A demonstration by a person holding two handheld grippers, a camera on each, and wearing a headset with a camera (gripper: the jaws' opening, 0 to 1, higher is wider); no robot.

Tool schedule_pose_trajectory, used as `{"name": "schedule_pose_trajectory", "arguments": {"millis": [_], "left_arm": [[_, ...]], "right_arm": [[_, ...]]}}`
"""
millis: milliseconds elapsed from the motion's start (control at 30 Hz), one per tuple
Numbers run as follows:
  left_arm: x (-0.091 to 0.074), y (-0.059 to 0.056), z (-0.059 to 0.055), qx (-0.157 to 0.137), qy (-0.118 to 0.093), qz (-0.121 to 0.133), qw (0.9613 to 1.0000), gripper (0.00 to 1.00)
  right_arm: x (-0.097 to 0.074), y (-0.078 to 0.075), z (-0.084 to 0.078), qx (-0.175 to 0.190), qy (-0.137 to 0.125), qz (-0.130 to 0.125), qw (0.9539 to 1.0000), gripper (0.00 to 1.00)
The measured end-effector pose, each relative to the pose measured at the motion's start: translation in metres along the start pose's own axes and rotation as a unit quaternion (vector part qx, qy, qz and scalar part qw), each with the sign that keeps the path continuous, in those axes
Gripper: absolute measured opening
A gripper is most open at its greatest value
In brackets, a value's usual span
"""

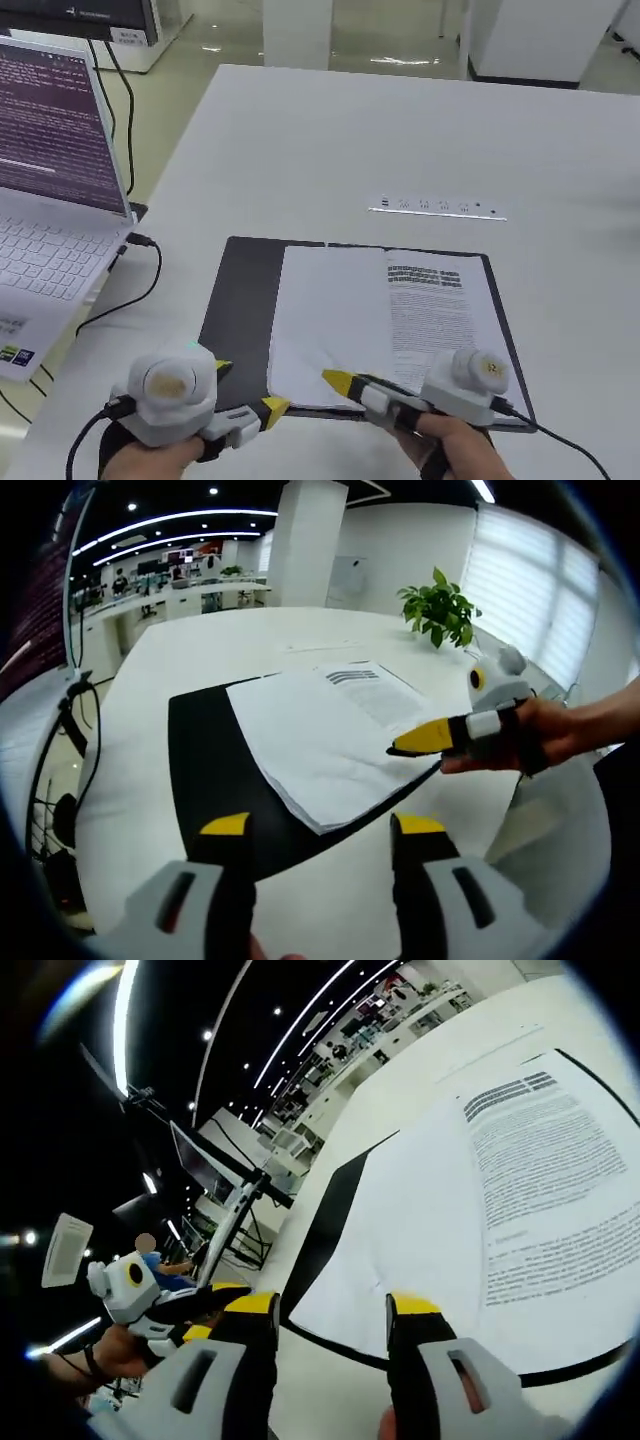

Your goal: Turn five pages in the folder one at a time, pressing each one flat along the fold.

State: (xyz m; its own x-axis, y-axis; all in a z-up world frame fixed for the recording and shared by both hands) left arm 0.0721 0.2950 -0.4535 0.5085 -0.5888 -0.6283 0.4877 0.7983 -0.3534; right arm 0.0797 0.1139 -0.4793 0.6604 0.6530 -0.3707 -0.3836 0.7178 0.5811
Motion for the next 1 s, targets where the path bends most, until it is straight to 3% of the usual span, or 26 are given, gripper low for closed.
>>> {"name": "schedule_pose_trajectory", "arguments": {"millis": [200,367,500,667,1000], "left_arm": [[0.013,0.005,0.003,0.017,0.017,-0.016,0.9996,0.42],[0.023,0.015,0.009,0.049,0.031,0.001,0.9983,0.32],[0.029,0.021,0.015,0.033,0.027,0.001,0.9991,0.20],[0.040,0.020,0.022,0.027,0.021,-0.001,0.9994,0.01],[0.067,0.011,0.012,0.032,0.037,-0.019,0.9986,0.00]], "right_arm": [[-0.013,-0.015,0.006,-0.004,-0.010,-0.024,0.9997,0.41],[-0.018,-0.022,0.005,0.004,-0.012,-0.036,0.9993,0.40],[-0.020,-0.026,0.005,0.008,-0.015,-0.041,0.9990,0.39],[-0.018,-0.026,0.003,0.008,-0.012,-0.040,0.9991,0.40],[-0.012,-0.021,-0.004,0.003,0.002,-0.022,0.9998,0.39]]}}
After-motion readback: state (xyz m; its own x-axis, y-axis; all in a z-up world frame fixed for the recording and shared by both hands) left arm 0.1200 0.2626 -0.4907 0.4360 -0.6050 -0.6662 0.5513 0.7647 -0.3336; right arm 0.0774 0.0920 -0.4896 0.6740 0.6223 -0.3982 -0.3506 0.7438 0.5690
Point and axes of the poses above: the centre of the closed fingertips' face, and the gripper's own axes: x roughly forward along the fingers, y roughly to its left, z roughly out of its top, the point moved 5 cm from there along -x, roughly backward along the fingers, and after that the axes turned 14 degrees about -x, right-handed, at the moved point
